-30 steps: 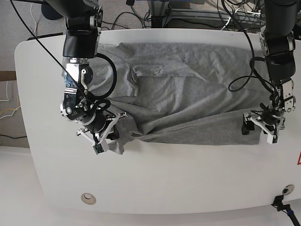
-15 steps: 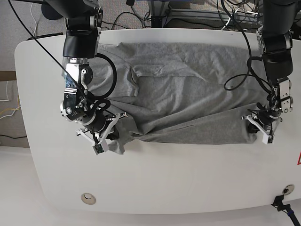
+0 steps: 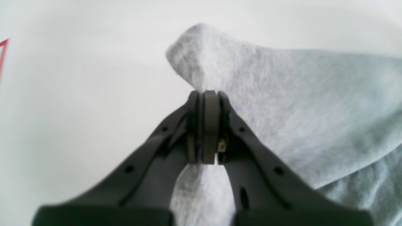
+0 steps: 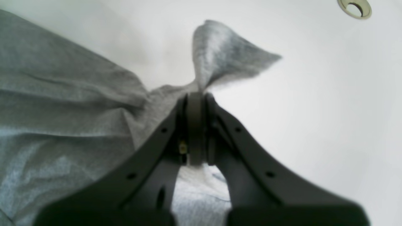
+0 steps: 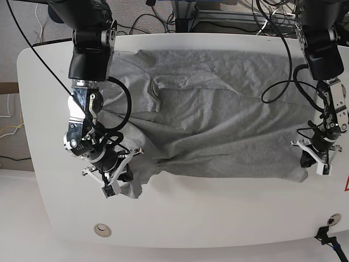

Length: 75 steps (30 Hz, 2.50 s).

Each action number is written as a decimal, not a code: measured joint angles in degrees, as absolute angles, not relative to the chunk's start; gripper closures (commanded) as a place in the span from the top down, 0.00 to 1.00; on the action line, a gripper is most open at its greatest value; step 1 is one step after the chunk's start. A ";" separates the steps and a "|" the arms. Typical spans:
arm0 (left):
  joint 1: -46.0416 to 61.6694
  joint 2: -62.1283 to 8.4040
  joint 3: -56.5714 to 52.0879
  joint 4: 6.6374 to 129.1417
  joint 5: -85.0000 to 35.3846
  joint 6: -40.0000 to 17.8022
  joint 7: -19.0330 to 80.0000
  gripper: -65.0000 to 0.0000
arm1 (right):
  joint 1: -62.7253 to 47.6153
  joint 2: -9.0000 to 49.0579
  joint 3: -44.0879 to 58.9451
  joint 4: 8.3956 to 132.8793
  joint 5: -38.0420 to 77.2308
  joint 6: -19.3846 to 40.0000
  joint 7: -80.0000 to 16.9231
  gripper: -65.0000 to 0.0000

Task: Fold the T-shirt properly
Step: 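Pull the grasped corners toward the robot with both grippers, then lift and fold the grasped edge over the shirt toward the collar, then grasp the folded strip's end with the left gripper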

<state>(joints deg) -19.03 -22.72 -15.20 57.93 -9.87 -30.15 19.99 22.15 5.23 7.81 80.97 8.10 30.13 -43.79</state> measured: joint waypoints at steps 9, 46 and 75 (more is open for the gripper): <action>-11.57 -22.72 -24.91 78.02 -9.67 -30.44 30.96 0.00 | 21.98 5.10 7.81 89.67 8.73 30.06 -52.40 0.00; 11.14 -24.12 -26.33 84.64 -7.44 -30.96 30.46 0.41 | -2.76 6.50 7.62 103.24 8.88 30.52 -59.11 0.00; 10.76 -21.71 -27.05 94.32 -10.11 -30.72 35.05 0.76 | -2.59 3.42 10.39 105.47 8.82 30.15 -53.71 0.00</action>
<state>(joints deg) 10.76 -21.71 -27.05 94.32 -10.11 -30.72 35.05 -2.59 3.42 10.39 105.47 8.82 30.15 -53.71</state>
